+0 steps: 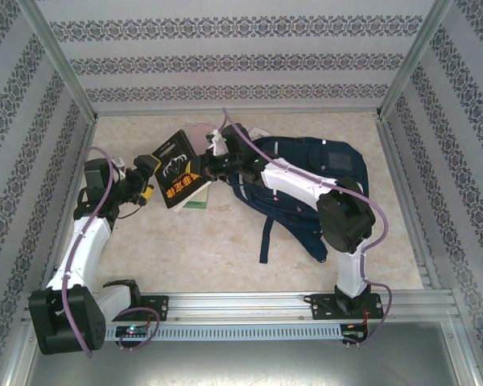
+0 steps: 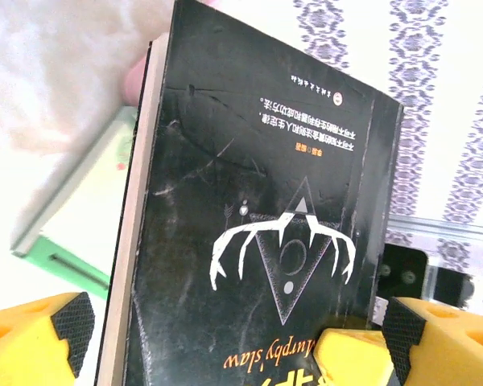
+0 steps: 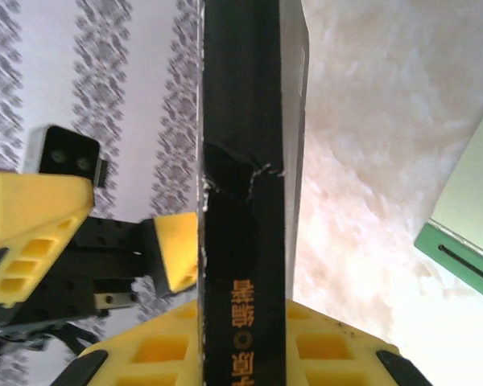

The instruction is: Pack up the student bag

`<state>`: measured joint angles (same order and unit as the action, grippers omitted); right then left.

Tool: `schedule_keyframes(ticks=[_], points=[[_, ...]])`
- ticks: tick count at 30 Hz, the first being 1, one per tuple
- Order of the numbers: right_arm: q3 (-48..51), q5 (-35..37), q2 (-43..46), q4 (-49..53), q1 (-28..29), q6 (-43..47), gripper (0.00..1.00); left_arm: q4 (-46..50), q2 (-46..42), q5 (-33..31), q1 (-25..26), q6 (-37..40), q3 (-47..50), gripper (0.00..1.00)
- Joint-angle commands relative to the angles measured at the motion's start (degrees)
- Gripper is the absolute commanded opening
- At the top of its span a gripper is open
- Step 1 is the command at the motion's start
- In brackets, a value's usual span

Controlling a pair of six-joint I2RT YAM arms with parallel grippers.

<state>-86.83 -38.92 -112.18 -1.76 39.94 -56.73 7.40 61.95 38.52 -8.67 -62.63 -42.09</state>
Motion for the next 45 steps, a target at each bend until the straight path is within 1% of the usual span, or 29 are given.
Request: schedule_keyframes(ticks=[1, 5, 8, 11, 18, 22, 25, 27, 29, 30, 32, 34, 37, 38, 39, 40, 41, 42, 45], points=[[1.4, -3.3, 3.4, -12.9, -1.3, -8.0, 0.00, -10.7, 2.4, 2.7, 2.5, -4.1, -3.2, 0.94], [2.2, -4.1, 3.9, -19.8, -2.6, -13.5, 0.00, -15.1, 6.6, 2.4, 5.7, -6.2, -4.4, 0.94], [3.6, -4.3, 3.9, -25.9, -3.8, -18.3, 0.00, -16.9, 8.4, 1.6, 6.5, -6.9, -4.9, 0.94], [4.3, -4.4, 4.0, -29.9, -4.7, -21.1, 0.00, -17.3, 10.0, 1.4, 6.8, -6.9, -6.1, 0.94], [2.9, -4.2, 4.1, -32.1, -5.9, -23.1, 0.00, -19.3, 14.9, 1.6, 8.0, -7.3, -7.9, 0.93], [1.5, -5.0, 2.8, -32.9, -6.3, -24.2, 0.00, -25.1, 17.2, 2.6, 8.0, -11.1, -8.1, 0.92], [1.0, -5.7, 1.0, -34.0, -6.2, -25.4, 0.00, -29.1, 18.1, 3.0, 8.1, -13.9, -9.1, 0.89], [0.8, -6.0, 0.2, -33.2, -6.1, -24.7, 0.00, -30.8, 18.0, 2.5, 8.1, -15.1, -9.6, 0.85], [0.6, -6.4, -0.5, -31.3, -6.1, -23.2, 0.00, -31.2, 17.9, 1.5, 8.0, -16.0, -10.2, 0.80], [0.7, -6.5, -0.8, -30.8, -6.2, -22.7, 0.00, -31.3, 18.0, 1.4, 8.1, -16.3, -10.7, 0.76], [1.0, -6.8, -1.7, -30.3, -6.4, -22.2, 0.00, -31.2, 18.6, 1.3, 8.1, -16.7, -12.0, 0.63], [1.3, -7.0, -2.2, -29.8, -6.5, -21.6, 0.00, -30.8, 19.1, 1.1, 8.0, -16.7, -13.1, 0.53], [1.5, -7.1, -2.3, -27.8, -6.8, -19.6, 0.01, -29.4, 20.1, 0.8, 8.0, -16.3, -14.8, 0.32], [1.4, -7.1, -2.3, -26.3, -6.9, -18.5, 0.08, -29.1, 20.5, 0.7, 8.0, -16.2, -15.3, 0.24], [1.2, -6.9, -2.2, -24.5, -7.1, -17.1, 0.18, -28.2, 20.8, 0.3, 8.0, -16.0, -15.8, 0.16], [1.2, -6.6, -2.0, -22.5, -7.2, -15.5, 0.30, -27.5, 20.9, -0.3, 8.0, -15.7, -16.1, 0.10], [1.1, -6.2, -1.6, -19.9, -7.5, -13.3, 0.39, -26.8, 21.2, -0.6, 8.0, -15.1, -16.4, 0.04], [1.0, -5.5, -1.1, -16.9, -7.7, -11.0, 0.42, -25.8, 21.5, -0.8, 8.0, -14.4, -16.9, 0.00], [0.9, 0.0, 1.6, -2.6, -8.8, -0.4, 0.43, -22.4, 23.1, 0.4, 7.9, -11.7, -19.3, 0.00]])
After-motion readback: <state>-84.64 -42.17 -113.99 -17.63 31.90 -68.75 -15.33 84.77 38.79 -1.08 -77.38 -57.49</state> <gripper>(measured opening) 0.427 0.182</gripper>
